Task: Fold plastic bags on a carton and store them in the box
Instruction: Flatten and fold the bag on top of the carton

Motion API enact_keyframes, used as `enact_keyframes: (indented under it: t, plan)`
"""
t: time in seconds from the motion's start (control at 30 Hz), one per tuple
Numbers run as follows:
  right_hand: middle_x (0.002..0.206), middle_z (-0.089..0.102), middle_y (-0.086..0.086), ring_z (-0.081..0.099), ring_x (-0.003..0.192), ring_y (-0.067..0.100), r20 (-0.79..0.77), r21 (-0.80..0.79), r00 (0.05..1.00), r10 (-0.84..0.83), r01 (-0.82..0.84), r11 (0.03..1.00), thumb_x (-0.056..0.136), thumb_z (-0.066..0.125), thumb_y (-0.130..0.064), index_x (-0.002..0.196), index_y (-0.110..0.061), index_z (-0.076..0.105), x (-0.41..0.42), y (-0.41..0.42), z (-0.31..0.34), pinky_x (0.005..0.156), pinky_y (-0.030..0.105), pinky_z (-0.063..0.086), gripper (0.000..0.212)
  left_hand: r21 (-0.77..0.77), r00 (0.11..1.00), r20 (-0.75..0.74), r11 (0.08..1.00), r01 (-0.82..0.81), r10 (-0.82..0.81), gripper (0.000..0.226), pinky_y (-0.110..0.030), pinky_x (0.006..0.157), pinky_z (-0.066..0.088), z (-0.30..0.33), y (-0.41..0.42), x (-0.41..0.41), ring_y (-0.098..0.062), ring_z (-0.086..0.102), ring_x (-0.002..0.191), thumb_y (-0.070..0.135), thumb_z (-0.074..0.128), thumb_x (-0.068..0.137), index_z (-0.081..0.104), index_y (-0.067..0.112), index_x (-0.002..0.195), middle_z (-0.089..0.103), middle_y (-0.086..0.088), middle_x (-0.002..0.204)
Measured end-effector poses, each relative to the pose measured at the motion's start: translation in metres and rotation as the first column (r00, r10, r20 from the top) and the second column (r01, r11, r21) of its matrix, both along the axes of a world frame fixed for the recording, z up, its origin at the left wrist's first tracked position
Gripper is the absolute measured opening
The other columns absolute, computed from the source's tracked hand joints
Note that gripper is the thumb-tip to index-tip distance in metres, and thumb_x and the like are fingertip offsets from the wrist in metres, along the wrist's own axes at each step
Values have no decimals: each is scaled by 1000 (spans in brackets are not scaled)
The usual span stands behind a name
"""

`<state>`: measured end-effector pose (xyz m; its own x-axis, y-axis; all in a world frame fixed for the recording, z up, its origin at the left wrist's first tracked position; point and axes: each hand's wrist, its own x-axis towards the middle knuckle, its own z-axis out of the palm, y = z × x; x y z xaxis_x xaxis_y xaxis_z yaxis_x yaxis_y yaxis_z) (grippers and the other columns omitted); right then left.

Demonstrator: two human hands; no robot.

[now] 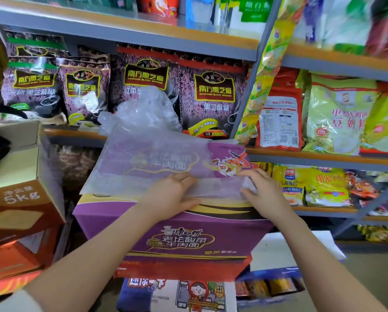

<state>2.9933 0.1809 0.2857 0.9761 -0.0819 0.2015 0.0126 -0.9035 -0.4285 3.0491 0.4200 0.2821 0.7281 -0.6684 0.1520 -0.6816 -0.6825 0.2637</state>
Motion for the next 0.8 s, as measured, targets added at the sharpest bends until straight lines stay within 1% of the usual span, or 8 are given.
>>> enact_keyframes:
  t: [0.1, 0.23, 0.33, 0.47, 0.53, 0.6, 0.7, 0.8]
  plan:
    - [130, 40, -1, 39, 109, 4, 23, 72, 998, 63, -64, 995, 80, 66, -8, 126, -16, 51, 0, -2, -2, 88, 15, 30, 49, -91, 999, -27, 995, -49, 47, 45, -30, 90, 41, -5, 0, -2, -23, 51, 115, 39, 58, 87, 52, 15, 124, 54, -2, 126]
    - [135, 38, -3, 40, 120, 7, -79, 147, 987, 137, -125, 981, 84, 62, -5, 132, -17, 48, -5, -10, -2, 99, 21, 36, 51, -209, 994, -80, 973, -93, 78, 41, -33, 85, 44, -8, 4, 0, -29, 59, 103, 38, 53, 86, 59, 9, 114, 62, -8, 114]
    - [121, 51, 3, 49, 108, 14, 28, 98, 1000, -13, 11, 995, 85, 52, 2, 123, -13, 56, -1, -8, -8, 86, 20, 36, 41, -240, 993, -99, 967, -83, 61, 41, -31, 85, 44, -10, 4, 3, -29, 61, 99, 38, 51, 83, 62, 8, 109, 64, -10, 107]
    - [70, 62, 1, 60, 62, 9, 240, 240, 949, -205, 147, 960, 94, 47, -9, 92, -13, 52, 2, 0, -10, 57, 22, 38, 7, -217, 996, -70, 974, -61, 47, 40, -30, 86, 43, -16, 4, 4, -26, 58, 102, 33, 65, 83, 60, 8, 114, 62, -8, 111]
    - [60, 60, 1, 59, 50, 6, 234, 390, 934, -272, 166, 906, 96, 44, -12, 86, -19, 39, -1, 2, -11, 47, 15, 40, 13, -225, 998, -30, 973, -58, 53, 35, -29, 84, 44, -18, 6, 5, -27, 60, 100, 28, 65, 84, 61, 8, 112, 63, -8, 110]
    - [61, 59, 2, 63, 54, 3, 250, 457, 934, -254, 118, 882, 97, 41, -10, 80, -26, 32, -7, 2, -14, 47, 11, 43, 25, -248, 998, 43, 968, -24, 36, 27, -29, 77, 44, -18, 7, 4, -30, 63, 90, 24, 53, 86, 64, 6, 102, 65, -9, 103]
    - [67, 59, 2, 62, 58, 2, 244, 372, 949, -201, 100, 923, 96, 41, -9, 84, -23, 34, -20, -4, -18, 50, 15, 43, 20, -301, 992, 123, 953, 29, 9, 24, -33, 65, 51, -16, 7, -4, -30, 65, 79, 22, 37, 82, 56, 11, 91, 66, -10, 92]
    - [80, 57, 6, 54, 63, 21, 217, 131, 965, -147, 121, 984, 93, 46, -3, 97, -10, 44, -28, -12, -20, 50, 28, 36, 9, -292, 982, 188, 953, 84, -29, 5, -32, 62, 54, -13, 8, -12, -26, 64, 76, 22, 43, 80, 42, 20, 85, 67, -6, 93]
